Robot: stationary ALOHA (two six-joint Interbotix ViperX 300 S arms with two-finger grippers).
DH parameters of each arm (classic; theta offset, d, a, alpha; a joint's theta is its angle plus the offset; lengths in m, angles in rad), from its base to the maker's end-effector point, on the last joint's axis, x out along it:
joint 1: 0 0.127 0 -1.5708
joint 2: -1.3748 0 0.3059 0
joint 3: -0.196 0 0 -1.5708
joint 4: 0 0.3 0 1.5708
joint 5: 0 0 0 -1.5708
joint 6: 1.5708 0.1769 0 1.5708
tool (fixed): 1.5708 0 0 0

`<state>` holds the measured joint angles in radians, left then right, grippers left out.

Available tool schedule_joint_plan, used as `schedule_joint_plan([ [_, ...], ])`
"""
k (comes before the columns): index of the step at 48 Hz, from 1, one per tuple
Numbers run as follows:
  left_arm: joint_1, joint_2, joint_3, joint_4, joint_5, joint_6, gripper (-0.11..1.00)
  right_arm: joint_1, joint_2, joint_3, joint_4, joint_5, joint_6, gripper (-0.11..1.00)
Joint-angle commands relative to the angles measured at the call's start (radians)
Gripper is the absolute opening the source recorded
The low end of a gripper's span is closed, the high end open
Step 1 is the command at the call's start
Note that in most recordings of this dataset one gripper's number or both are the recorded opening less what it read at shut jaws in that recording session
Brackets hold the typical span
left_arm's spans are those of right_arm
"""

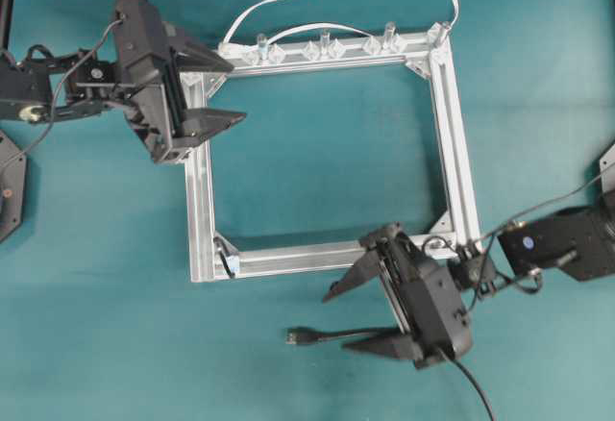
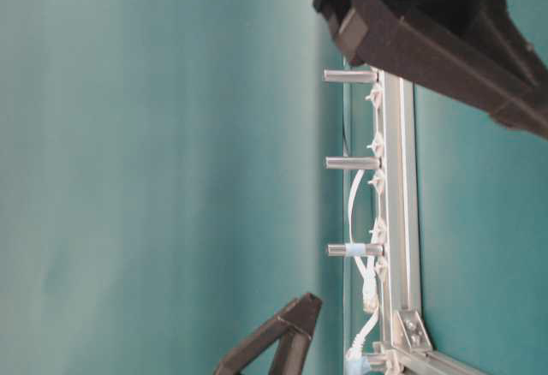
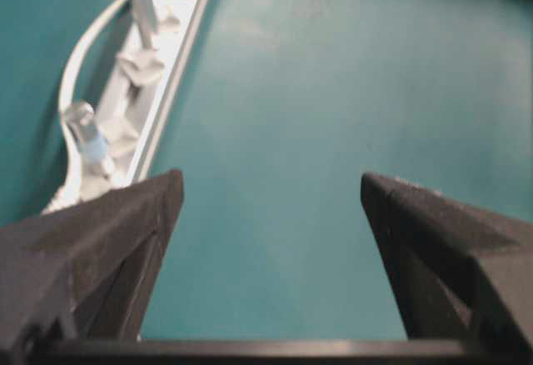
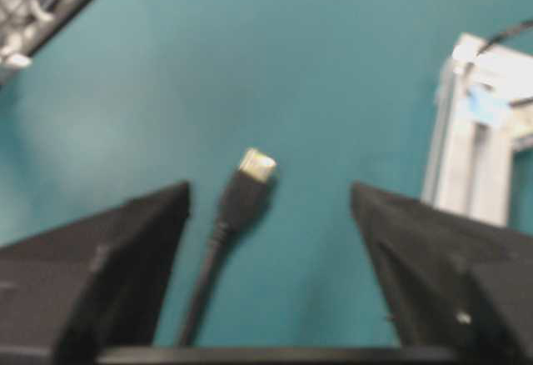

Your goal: Insert the wire through the string loop located on the left side.

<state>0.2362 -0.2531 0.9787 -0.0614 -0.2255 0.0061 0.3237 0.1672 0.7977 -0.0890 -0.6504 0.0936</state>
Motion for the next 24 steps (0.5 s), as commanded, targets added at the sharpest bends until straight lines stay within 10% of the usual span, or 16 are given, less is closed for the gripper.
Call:
schedule_joint_plan([
  [1, -0.011, -0.025, -0.002, 0.003, -0.003, 0.008, 0.90, 0.028, -0.032, -0.021, 0.025, -0.002, -0.002, 0.88],
  [24, -0.012, -0.031, 0.006, 0.003, -0.003, 0.009, 0.90, 0.069, 0.012, -0.038, 0.293, -0.003, -0.080, 0.87],
])
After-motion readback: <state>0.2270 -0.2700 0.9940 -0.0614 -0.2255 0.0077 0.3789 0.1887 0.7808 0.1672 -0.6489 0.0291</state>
